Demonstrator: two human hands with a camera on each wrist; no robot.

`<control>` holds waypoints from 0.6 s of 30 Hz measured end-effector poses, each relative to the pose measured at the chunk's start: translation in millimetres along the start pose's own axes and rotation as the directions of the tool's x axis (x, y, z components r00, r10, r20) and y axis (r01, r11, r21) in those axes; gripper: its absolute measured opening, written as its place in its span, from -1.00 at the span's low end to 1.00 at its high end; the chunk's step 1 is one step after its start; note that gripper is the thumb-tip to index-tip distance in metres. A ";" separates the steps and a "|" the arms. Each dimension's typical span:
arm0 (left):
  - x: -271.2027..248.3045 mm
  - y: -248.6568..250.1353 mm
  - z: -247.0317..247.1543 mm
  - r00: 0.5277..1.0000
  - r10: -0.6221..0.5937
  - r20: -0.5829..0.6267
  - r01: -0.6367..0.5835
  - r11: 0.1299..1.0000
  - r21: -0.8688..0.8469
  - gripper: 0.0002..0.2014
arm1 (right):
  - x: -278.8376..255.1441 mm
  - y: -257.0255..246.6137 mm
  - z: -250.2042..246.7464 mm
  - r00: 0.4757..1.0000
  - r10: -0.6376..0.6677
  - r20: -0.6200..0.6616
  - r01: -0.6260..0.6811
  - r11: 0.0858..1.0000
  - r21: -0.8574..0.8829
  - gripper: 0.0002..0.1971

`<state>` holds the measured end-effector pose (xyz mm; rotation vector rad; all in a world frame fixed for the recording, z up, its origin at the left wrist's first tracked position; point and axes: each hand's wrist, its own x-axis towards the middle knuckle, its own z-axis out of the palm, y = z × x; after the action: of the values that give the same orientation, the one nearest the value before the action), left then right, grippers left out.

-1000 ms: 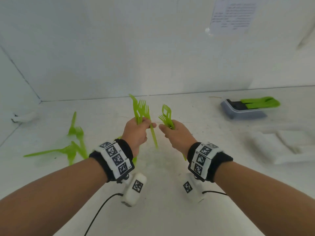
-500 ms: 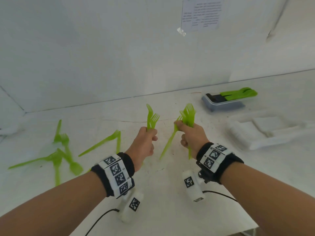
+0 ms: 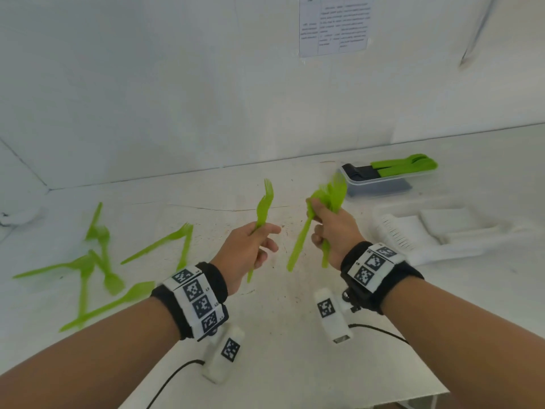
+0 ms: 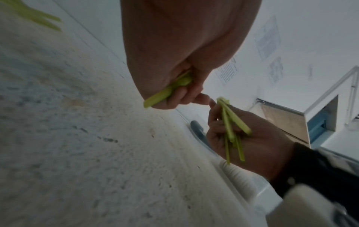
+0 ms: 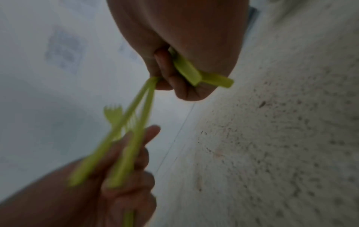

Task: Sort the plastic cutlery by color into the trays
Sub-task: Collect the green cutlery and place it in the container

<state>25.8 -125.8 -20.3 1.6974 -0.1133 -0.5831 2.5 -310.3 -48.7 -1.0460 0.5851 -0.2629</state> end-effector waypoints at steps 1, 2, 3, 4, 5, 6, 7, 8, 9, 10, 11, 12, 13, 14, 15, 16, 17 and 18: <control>0.3 2.3 1.9 1.000 -0.018 0.025 0.018 1.000 -0.012 -0.74 | -2.7 -0.2 1.1 0.997 0.001 0.078 0.001 1.000 -0.023 -0.73; 0.6 4.6 5.1 0.997 -0.037 0.063 0.039 0.999 -0.027 -0.73 | -6.7 1.5 4.2 0.989 0.008 0.148 0.001 0.998 -0.057 -0.69; 1.5 7.1 8.7 0.993 -0.058 0.101 0.064 0.997 -0.052 -0.72 | -11.0 3.7 8.6 0.979 0.016 0.204 0.004 0.995 -0.096 -0.70; 2.8 9.5 12.0 0.988 -0.077 0.131 0.087 0.993 -0.074 -0.72 | -14.2 6.1 13.1 0.971 0.019 0.239 0.013 0.991 -0.132 -0.76; 4.0 11.3 14.5 0.984 -0.095 0.151 0.109 0.990 -0.087 -0.74 | -16.1 8.0 17.1 0.968 0.018 0.251 0.021 0.988 -0.155 -0.80; 4.8 11.9 15.2 0.979 -0.114 0.167 0.131 0.987 -0.092 -0.76 | -16.7 8.9 19.6 0.967 0.017 0.253 0.026 0.986 -0.166 -0.83; 4.7 12.0 15.1 0.974 -0.128 0.187 0.148 0.984 -0.097 -0.76 | -16.5 8.6 21.1 0.967 0.021 0.255 0.024 0.985 -0.171 -0.84; 4.6 11.5 13.5 0.970 -0.133 0.204 0.155 0.983 -0.095 -0.74 | -15.1 7.6 20.9 0.966 0.027 0.257 0.018 0.985 -0.170 -0.86; 4.4 10.5 11.5 0.970 -0.127 0.209 0.147 0.986 -0.084 -0.72 | -13.1 5.5 19.4 0.967 0.036 0.253 0.005 0.987 -0.159 -0.89; 4.2 9.5 9.0 0.976 -0.108 0.188 0.122 0.990 -0.064 -0.71 | -10.0 3.0 16.9 0.971 0.043 0.234 -0.011 0.991 -0.135 -0.91; 4.6 8.7 6.0 0.987 -0.082 0.136 0.089 0.995 -0.044 -0.72 | -6.2 0.0 14.2 0.979 0.049 0.200 -0.030 0.995 -0.097 -0.92; 6.1 7.7 2.0 0.997 -0.057 0.053 0.058 0.998 -0.026 -0.75 | -1.9 -2.5 11.5 0.986 0.051 0.161 -0.041 0.997 -0.061 -0.92; 7.9 7.1 -2.4 0.999 -0.034 -0.040 0.034 0.999 0.000 -0.76 | 1.5 -4.7 9.4 0.990 0.048 0.131 -0.044 0.998 -0.039 -0.91; 9.3 7.3 -6.1 0.992 -0.010 -0.123 0.016 0.998 0.055 -0.75 | 4.6 -5.0 8.5 0.992 0.044 0.117 -0.039 0.998 -0.039 -0.90; 10.6 7.7 -9.1 0.985 0.015 -0.170 0.007 0.991 0.131 -0.74 | 5.2 -4.6 9.5 0.991 0.040 0.124 -0.034 0.998 -0.056 -0.89; 11.5 8.1 -10.9 0.984 0.028 -0.176 0.008 0.980 0.200 -0.69 | 4.9 -2.4 12.9 0.989 0.038 0.145 -0.027 0.996 -0.080 -0.88; 12.9 7.3 -11.1 0.987 0.026 -0.161 0.014 0.971 0.240 -0.63 | 2.2 0.6 18.5 0.984 0.040 0.172 -0.024 0.995 -0.098 -0.87; 12.8 7.5 -9.4 0.989 0.026 -0.147 0.013 0.966 0.259 -0.59 | -0.8 4.5 25.2 0.980 0.042 0.195 -0.021 0.994 -0.106 -0.88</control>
<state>42.7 -124.0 -16.3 1.9890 -0.0906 -0.4486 15.9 -289.2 -43.1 -1.1472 0.4396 -0.0998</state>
